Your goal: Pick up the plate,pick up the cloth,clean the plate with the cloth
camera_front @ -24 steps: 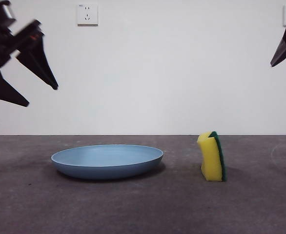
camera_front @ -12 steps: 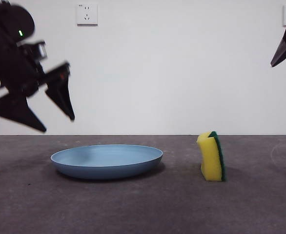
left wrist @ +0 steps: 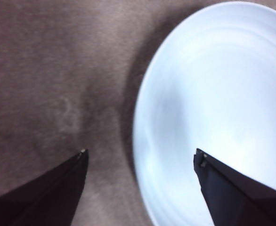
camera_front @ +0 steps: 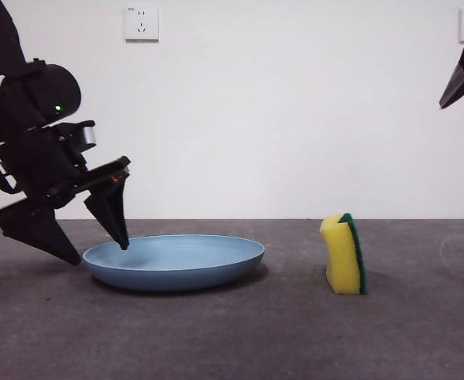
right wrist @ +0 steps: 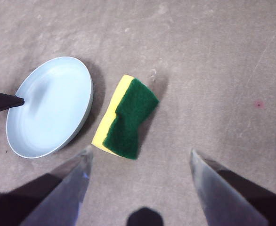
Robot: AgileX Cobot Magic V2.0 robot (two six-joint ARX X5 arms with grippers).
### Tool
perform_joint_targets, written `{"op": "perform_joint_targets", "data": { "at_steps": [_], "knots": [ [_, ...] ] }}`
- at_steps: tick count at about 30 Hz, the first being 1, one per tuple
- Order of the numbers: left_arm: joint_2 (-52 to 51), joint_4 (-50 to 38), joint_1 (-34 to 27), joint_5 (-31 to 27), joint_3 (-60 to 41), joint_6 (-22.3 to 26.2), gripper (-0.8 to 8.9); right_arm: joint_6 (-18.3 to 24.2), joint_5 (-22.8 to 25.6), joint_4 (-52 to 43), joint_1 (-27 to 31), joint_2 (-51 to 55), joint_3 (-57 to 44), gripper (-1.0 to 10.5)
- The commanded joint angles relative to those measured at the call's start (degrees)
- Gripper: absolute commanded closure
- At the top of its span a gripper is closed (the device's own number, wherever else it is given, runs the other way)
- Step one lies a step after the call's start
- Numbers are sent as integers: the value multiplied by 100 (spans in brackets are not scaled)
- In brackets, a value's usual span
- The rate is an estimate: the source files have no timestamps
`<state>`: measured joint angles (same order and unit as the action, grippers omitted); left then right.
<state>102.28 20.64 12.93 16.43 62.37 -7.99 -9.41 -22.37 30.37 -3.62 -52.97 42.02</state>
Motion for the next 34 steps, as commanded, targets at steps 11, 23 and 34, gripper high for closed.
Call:
{"op": "perform_joint_targets", "data": {
  "at_steps": [11, 23, 34],
  "knots": [
    [149, -155, 136, -267, -15, 57, 510, 28, -11, -31, 2, -2, 37, 599],
    [372, -157, 243, -289, -15, 238, 818, 28, -9, -31, 2, -2, 37, 600],
    [-44, -63, 240, -304, 334, 525, 821, 33, -7, -31, -109, -153, 46, 604]
  ]
}}
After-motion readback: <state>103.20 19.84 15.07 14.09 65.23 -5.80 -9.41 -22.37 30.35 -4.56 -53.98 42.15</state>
